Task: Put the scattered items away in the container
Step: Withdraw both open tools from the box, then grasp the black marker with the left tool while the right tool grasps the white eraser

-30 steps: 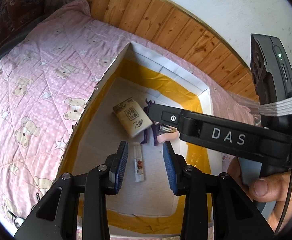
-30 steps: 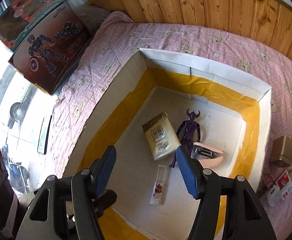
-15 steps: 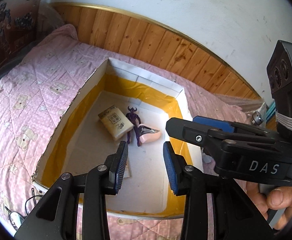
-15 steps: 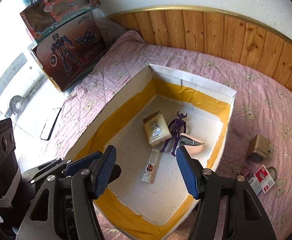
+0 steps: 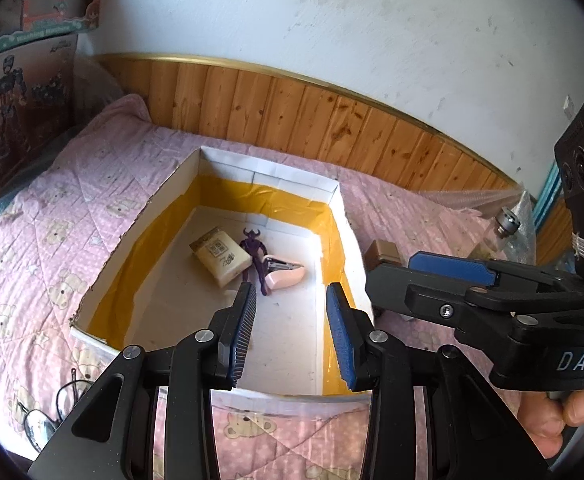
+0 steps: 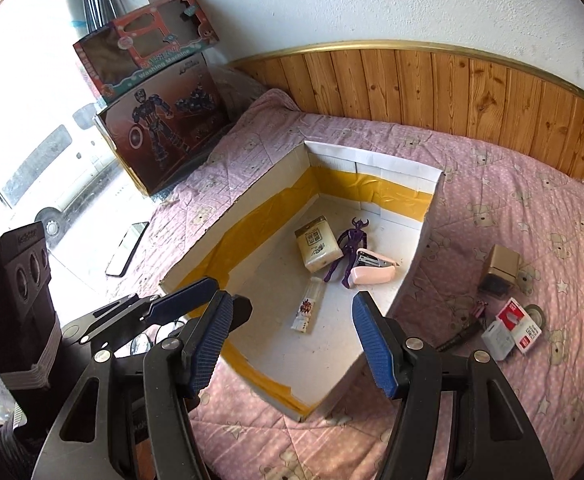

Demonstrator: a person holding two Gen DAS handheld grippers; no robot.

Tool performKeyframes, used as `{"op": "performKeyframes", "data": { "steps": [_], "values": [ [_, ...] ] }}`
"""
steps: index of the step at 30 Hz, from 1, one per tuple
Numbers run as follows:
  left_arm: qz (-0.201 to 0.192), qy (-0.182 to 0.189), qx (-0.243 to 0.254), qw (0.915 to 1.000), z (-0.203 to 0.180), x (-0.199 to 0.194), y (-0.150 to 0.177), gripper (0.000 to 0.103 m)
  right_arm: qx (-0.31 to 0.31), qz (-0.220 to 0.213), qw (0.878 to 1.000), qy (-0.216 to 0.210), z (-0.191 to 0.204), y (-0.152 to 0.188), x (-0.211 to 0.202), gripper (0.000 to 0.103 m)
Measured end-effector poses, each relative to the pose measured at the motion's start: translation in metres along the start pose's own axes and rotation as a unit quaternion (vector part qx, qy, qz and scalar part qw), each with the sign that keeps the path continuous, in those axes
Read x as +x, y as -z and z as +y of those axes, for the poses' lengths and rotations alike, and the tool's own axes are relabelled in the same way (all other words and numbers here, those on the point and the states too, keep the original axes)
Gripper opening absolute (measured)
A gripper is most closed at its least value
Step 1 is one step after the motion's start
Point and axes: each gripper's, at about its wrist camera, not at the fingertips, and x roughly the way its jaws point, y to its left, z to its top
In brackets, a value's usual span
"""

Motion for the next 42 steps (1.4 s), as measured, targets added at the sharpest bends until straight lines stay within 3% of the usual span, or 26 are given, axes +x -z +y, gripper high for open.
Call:
{"op": "performKeyframes", "data": {
  "steps": [7, 12, 19, 25, 33, 42],
  "values": [
    [-0.019, 0.024, 0.0, 0.9995, -0.011, -0.021, 0.015, 0.039, 0.01, -0.029, 0.999, -0.012, -0.007, 0.027, -0.026, 0.064],
    [-0.024, 0.057, 0.032, 0.9976, -0.035, -0.032, 0.03, 0.04, 0.026, -0.057, 0.998, -0.012, -0.021, 0.049, -0.047, 0.064],
    [-0.004, 0.087, 0.103, 0.9909, -0.081, -0.029, 0.052, 0.041, 0.057, -0.08, 0.995, 0.008, -0.055, 0.08, -0.068, 0.059],
    [0.029, 0.105, 0.138, 0.9845, -0.115, -0.008, 0.061, 0.043, 0.111, -0.066, 0.991, 0.025, -0.101, 0.105, -0.066, 0.052],
    [0.084, 0.079, 0.179, 0.977, -0.15, 0.051, 0.065, 0.046, 0.175, -0.047, 0.983, 0.038, -0.151, 0.12, -0.048, 0.051],
    [0.165, 0.026, 0.148, 0.9748, -0.148, 0.136, 0.068, 0.046, 0.226, -0.016, 0.973, 0.049, -0.209, 0.112, -0.004, 0.051]
  ]
}}
